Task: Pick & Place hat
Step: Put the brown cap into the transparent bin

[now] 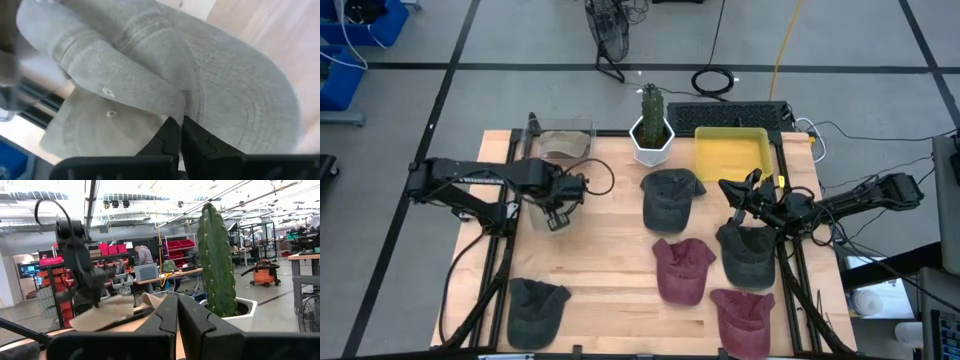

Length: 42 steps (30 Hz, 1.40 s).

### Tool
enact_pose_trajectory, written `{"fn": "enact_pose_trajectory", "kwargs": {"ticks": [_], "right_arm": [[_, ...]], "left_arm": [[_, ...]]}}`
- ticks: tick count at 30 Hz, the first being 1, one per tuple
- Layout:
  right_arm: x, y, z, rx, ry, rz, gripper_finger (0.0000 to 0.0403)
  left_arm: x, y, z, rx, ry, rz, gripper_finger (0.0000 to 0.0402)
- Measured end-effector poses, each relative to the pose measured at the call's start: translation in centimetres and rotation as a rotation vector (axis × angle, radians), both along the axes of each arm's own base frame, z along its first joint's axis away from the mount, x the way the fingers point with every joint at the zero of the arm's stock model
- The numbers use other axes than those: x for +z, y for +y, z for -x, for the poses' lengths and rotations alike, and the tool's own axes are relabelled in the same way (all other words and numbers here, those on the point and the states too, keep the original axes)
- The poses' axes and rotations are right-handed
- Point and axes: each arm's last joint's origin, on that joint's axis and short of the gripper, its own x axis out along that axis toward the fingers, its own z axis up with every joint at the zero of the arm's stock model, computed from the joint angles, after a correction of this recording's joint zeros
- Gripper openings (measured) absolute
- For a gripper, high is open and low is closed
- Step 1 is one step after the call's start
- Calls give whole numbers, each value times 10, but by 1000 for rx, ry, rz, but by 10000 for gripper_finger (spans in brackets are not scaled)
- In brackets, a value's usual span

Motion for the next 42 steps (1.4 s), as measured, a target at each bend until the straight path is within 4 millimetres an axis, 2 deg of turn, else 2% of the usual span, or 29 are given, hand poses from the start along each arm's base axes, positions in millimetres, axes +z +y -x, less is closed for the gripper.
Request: {"fn": "enact_pose_trajectory", "kwargs": {"ticks": [8, 13, 20, 27, 32, 35, 42], "right_arm": [[0, 0, 0, 0, 0, 0, 4], [0, 0, 0, 1, -2, -3, 4], [0, 0, 0, 5, -8, -16, 4], [-1, 0, 0, -13, 23, 18, 4], [7, -5, 3, -51, -55, 28, 4], [13, -7, 6, -81, -123, 44, 4], [20, -15, 11, -194, -131, 156, 4]], "left_arm": [[66, 2, -4, -134, -154, -54, 11], [89, 19, -2, -133, -224, -93, 5], [89, 51, 5, -93, -195, -99, 5], [80, 75, 0, -118, -133, -65, 6], [74, 92, 0, -128, -82, -69, 10], [74, 102, 4, -147, -39, -129, 6], [79, 121, 10, -187, -51, -189, 9]]}}
